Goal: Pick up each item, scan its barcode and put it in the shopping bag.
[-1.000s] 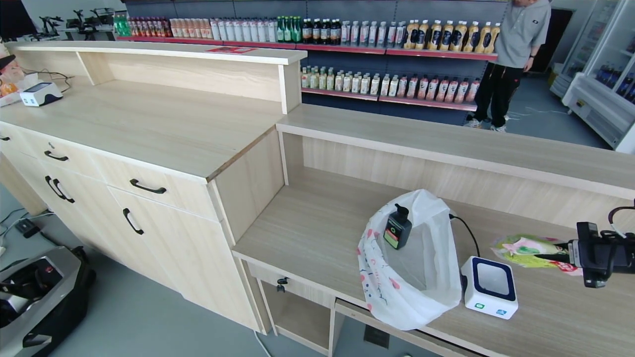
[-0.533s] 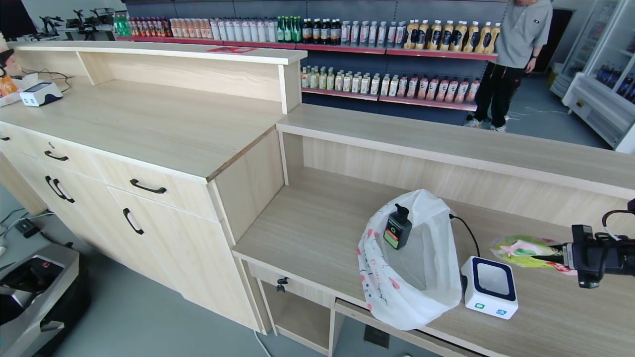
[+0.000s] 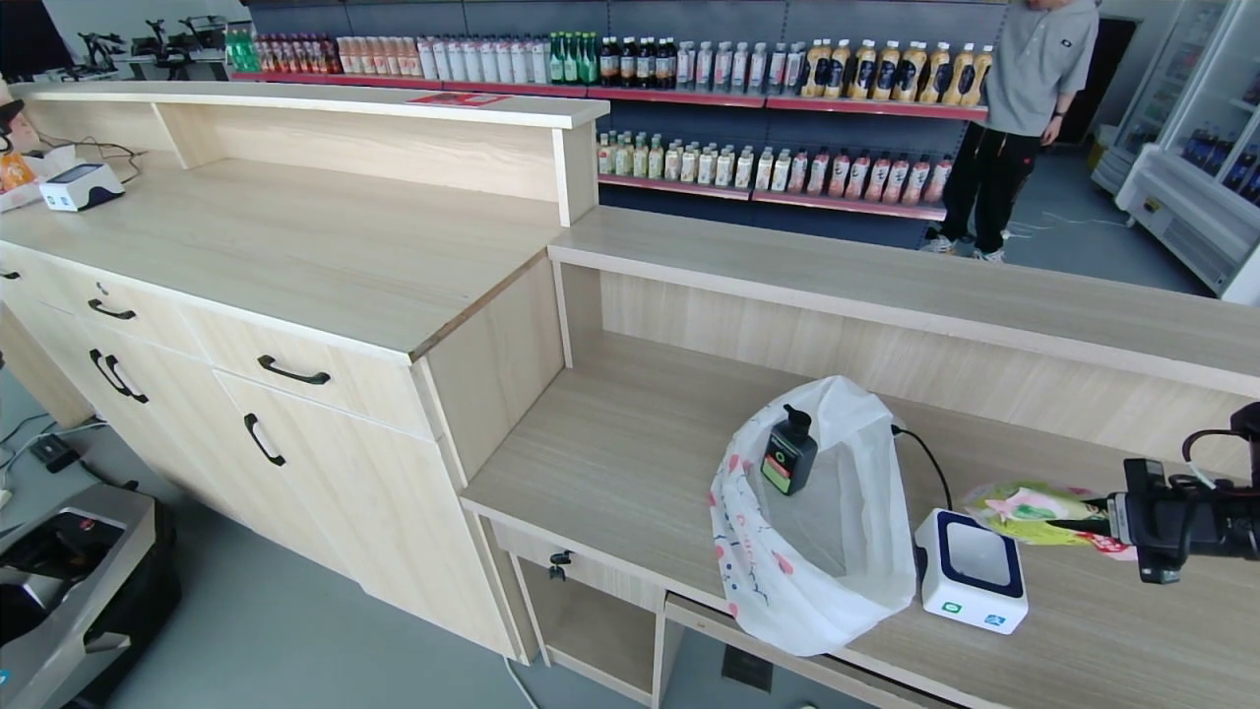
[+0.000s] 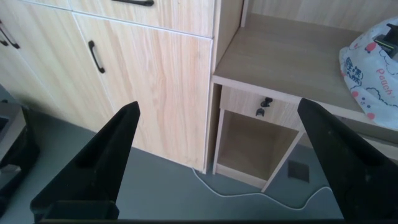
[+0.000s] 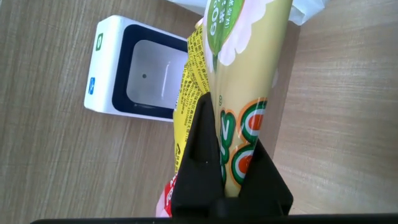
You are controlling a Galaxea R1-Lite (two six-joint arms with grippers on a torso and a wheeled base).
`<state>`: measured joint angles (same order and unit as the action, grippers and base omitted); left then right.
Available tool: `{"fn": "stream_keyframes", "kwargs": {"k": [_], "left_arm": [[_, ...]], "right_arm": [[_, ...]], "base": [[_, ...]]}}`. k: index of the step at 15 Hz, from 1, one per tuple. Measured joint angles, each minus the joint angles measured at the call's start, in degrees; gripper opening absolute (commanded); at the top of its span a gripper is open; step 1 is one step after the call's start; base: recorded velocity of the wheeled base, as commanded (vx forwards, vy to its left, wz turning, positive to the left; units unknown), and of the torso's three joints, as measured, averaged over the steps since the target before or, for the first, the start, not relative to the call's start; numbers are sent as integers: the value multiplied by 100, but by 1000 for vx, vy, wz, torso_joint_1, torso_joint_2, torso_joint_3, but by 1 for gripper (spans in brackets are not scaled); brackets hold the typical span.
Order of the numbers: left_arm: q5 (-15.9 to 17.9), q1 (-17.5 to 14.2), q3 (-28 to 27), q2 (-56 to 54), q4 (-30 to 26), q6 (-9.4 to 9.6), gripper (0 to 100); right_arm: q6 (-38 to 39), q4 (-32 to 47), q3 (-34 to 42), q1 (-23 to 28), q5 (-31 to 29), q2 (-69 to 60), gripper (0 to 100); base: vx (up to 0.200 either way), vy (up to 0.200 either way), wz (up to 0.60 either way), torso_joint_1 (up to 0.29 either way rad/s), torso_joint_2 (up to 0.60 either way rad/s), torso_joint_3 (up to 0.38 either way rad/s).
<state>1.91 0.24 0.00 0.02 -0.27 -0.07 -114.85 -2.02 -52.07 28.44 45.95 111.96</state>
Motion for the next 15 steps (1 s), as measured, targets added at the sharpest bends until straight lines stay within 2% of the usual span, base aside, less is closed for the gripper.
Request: {"fn": "stream_keyframes", "kwargs": {"k": [15], "left_arm": [[0, 0, 0, 0, 2, 0, 100]], "right_arm": [[51, -227, -218, -290, 37, 299, 0]], "base": [[0, 0, 0, 0, 0, 0]]}}
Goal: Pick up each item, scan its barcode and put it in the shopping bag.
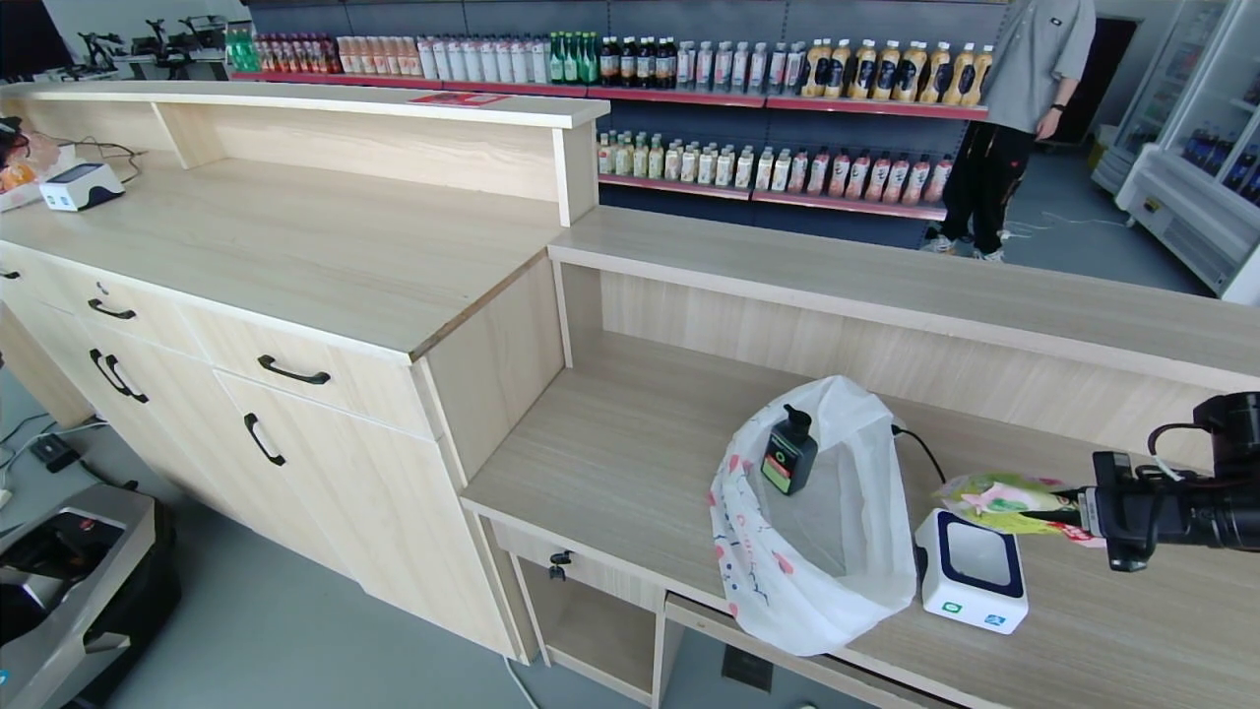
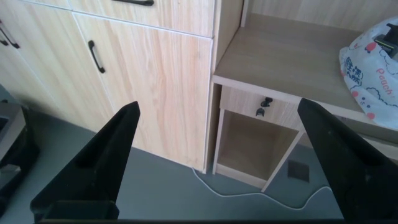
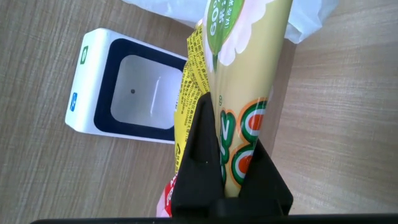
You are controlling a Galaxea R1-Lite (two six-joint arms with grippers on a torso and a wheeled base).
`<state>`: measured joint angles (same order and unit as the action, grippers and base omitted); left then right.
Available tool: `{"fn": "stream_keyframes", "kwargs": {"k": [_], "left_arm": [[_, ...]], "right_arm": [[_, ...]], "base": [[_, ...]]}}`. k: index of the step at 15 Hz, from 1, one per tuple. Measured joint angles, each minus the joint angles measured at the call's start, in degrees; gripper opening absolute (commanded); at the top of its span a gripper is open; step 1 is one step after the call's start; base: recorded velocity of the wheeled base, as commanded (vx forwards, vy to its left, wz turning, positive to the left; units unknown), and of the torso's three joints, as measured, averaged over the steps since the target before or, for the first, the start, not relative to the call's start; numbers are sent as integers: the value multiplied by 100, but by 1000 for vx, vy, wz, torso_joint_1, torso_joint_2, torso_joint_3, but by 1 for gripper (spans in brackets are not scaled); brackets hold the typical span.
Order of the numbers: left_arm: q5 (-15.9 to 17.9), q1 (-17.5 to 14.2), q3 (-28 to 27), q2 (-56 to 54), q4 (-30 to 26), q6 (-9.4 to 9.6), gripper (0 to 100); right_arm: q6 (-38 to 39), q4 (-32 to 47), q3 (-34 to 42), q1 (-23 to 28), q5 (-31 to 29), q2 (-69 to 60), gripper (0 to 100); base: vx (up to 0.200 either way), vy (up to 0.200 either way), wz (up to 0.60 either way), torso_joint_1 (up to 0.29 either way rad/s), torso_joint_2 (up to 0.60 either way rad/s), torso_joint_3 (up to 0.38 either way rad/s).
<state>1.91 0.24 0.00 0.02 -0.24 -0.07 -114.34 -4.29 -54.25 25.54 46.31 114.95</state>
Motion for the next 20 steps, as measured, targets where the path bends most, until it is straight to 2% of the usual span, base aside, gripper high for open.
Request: {"fn": "stream_keyframes", "kwargs": {"k": [10, 13, 15, 17, 20], "left_arm": [[2, -2, 0, 0, 0, 0, 100], [0, 0, 0, 0, -2, 0, 100], [2, 2, 0, 0, -2, 0, 100], [0, 0, 0, 0, -2, 0, 100], [0, 0, 0, 0, -2, 0, 100]], "right_arm": [[66, -88, -93, -74, 79, 129, 0], [189, -90, -129, -74, 293, 52, 0], [808, -83, -167, -32, 322, -227, 0], [1804, -60, -32, 61, 139, -789, 0], [4224, -52, 613, 135, -597, -2386, 0]], "base": [[0, 0, 0, 0, 0, 0], [0, 0, 0, 0, 0, 0], [0, 0, 0, 0, 0, 0], [0, 0, 0, 0, 0, 0], [0, 0, 0, 0, 0, 0]]}}
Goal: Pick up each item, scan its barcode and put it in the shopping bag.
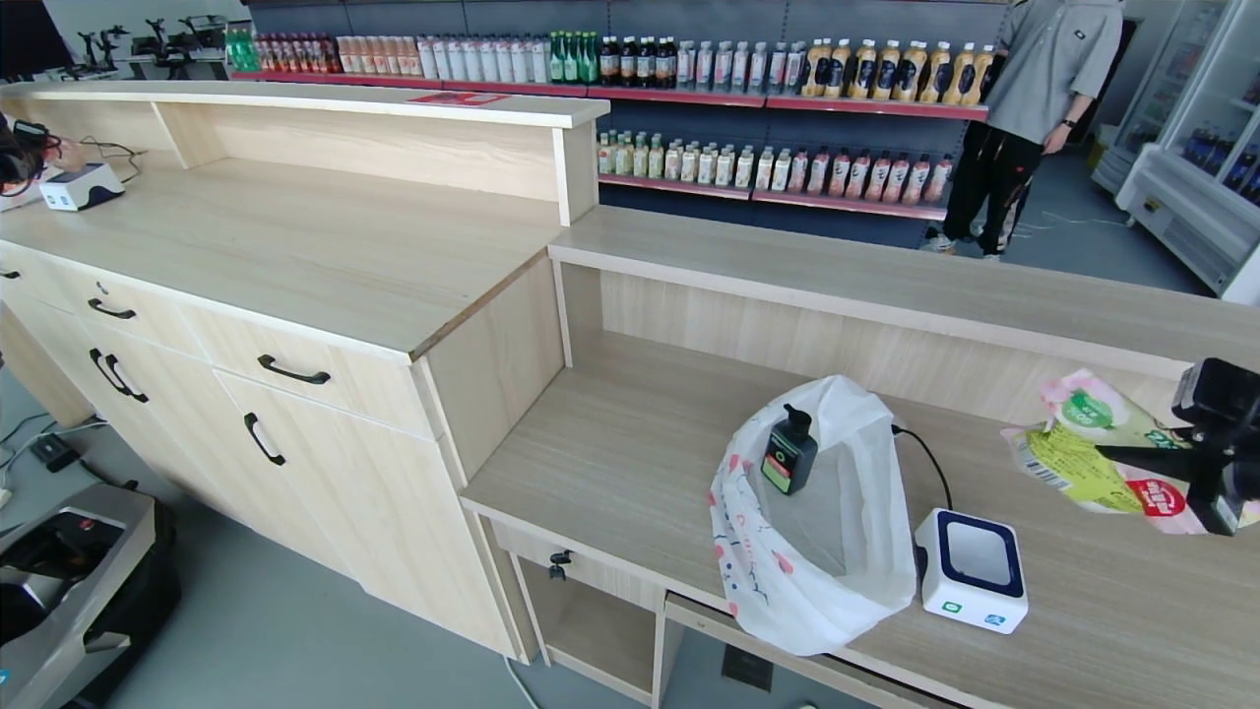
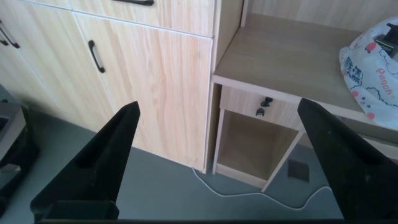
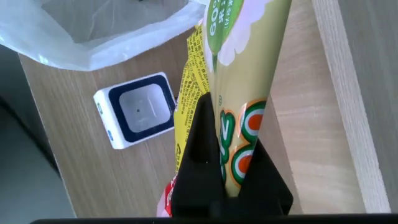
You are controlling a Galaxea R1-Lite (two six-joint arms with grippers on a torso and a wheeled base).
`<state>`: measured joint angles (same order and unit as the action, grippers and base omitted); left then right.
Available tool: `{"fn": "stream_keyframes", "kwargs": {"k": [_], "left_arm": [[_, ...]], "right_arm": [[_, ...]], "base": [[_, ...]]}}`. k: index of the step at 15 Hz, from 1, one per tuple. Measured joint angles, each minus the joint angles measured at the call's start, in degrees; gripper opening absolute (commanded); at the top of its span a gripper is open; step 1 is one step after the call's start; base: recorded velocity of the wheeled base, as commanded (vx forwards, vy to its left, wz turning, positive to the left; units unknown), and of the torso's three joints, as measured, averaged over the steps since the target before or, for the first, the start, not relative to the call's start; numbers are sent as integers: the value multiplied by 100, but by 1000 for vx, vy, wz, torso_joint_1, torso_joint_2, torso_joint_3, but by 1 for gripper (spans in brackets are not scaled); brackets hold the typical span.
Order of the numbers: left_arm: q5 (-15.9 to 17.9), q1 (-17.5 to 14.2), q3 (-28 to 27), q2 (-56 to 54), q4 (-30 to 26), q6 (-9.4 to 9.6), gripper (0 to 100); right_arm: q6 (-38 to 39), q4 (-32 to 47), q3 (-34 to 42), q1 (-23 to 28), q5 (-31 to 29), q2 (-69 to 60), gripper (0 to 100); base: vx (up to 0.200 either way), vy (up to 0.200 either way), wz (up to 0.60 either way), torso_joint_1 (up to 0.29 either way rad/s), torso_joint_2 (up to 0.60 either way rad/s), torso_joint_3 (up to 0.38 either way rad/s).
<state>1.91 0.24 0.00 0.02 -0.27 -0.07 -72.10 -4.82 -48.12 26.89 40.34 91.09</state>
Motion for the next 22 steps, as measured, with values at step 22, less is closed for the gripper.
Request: {"fn": "stream_keyframes", "kwargs": {"k": [22], "left_arm": [[2, -2, 0, 0, 0, 0, 100]], "right_arm": [[4574, -1002, 1351, -1744, -1787, -612, 0]], "base": [[0, 0, 136, 0, 1, 1]]}}
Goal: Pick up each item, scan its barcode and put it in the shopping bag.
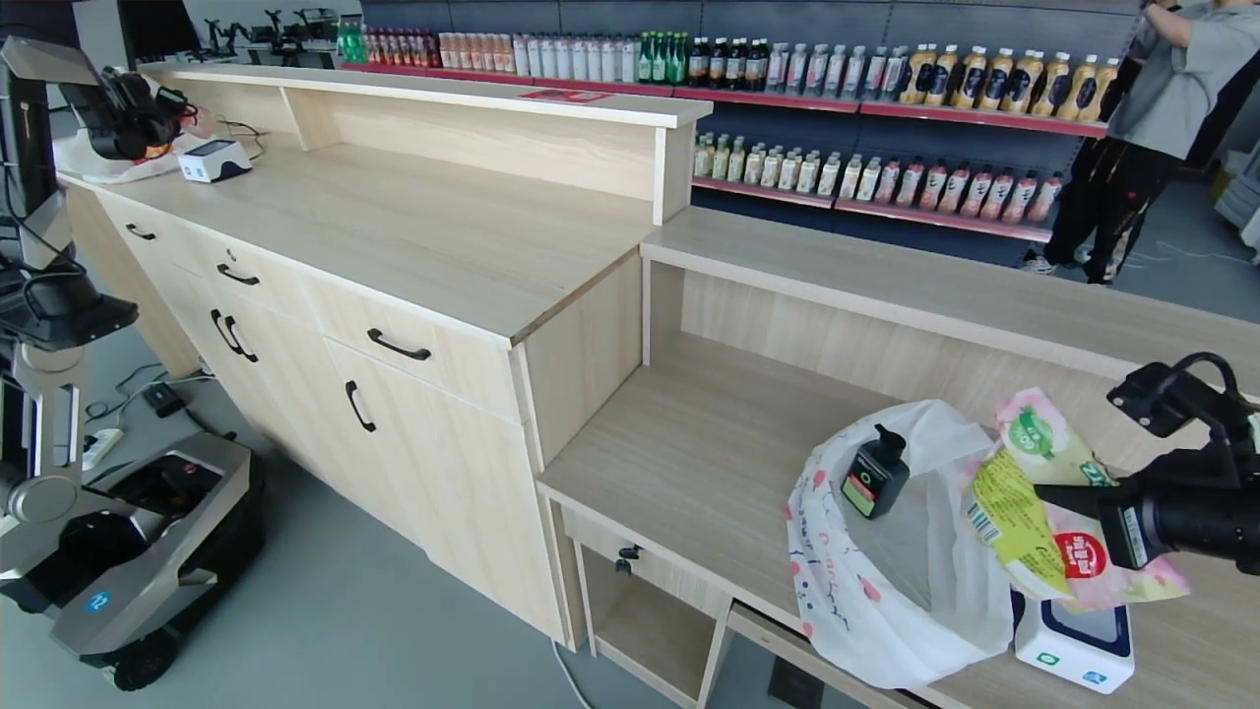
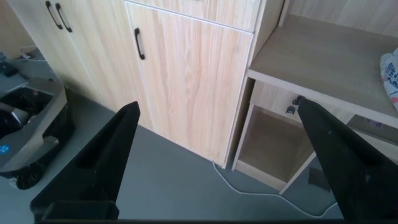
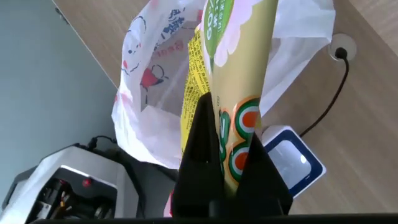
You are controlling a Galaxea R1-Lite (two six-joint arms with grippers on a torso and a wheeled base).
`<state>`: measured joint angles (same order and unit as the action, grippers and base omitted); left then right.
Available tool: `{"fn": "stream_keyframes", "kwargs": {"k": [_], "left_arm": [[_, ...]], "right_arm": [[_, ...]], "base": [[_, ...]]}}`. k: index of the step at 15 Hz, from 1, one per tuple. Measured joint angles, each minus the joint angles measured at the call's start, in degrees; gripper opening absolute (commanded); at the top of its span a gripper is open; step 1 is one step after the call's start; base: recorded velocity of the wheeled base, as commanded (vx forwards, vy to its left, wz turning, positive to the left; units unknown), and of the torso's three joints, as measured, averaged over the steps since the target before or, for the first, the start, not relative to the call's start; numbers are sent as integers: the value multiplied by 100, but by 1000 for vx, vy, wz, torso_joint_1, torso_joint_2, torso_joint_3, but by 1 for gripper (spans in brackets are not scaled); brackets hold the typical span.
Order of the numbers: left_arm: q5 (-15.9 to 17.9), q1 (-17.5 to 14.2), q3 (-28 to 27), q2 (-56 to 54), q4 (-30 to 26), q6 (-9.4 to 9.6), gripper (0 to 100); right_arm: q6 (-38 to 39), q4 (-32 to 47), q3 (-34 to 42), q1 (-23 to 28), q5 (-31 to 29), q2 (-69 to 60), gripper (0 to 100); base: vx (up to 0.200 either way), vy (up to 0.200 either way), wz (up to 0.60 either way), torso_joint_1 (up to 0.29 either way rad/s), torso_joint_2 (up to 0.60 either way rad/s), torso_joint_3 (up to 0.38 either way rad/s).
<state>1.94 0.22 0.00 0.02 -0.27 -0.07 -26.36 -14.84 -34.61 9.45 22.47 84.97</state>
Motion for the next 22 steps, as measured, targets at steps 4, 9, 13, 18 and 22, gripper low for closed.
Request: {"fn": "stream_keyframes", "kwargs": {"k": [4, 9, 13, 18, 22], "left_arm": [[0, 2, 0, 0, 0, 0, 100], [0, 5, 0, 0, 0, 0, 100], [-2, 2, 0, 0, 0, 0, 100], [0, 2, 0, 0, 0, 0, 100], [0, 2, 0, 0, 2, 0, 100]], "right_arm": [[-106, 22, -9, 33, 474, 549, 0], [-200, -352, -11, -77, 512, 1128, 0], [-208, -845, -37, -116, 528, 1687, 0], [-200, -1282, 27, -184, 1117, 2175, 0], [-218, -1486, -22, -195, 1143, 2471, 0]], "base": [[0, 0, 0, 0, 0, 0], [0, 0, 0, 0, 0, 0], [0, 0, 0, 0, 0, 0], [0, 0, 0, 0, 0, 0], [0, 0, 0, 0, 0, 0]]}}
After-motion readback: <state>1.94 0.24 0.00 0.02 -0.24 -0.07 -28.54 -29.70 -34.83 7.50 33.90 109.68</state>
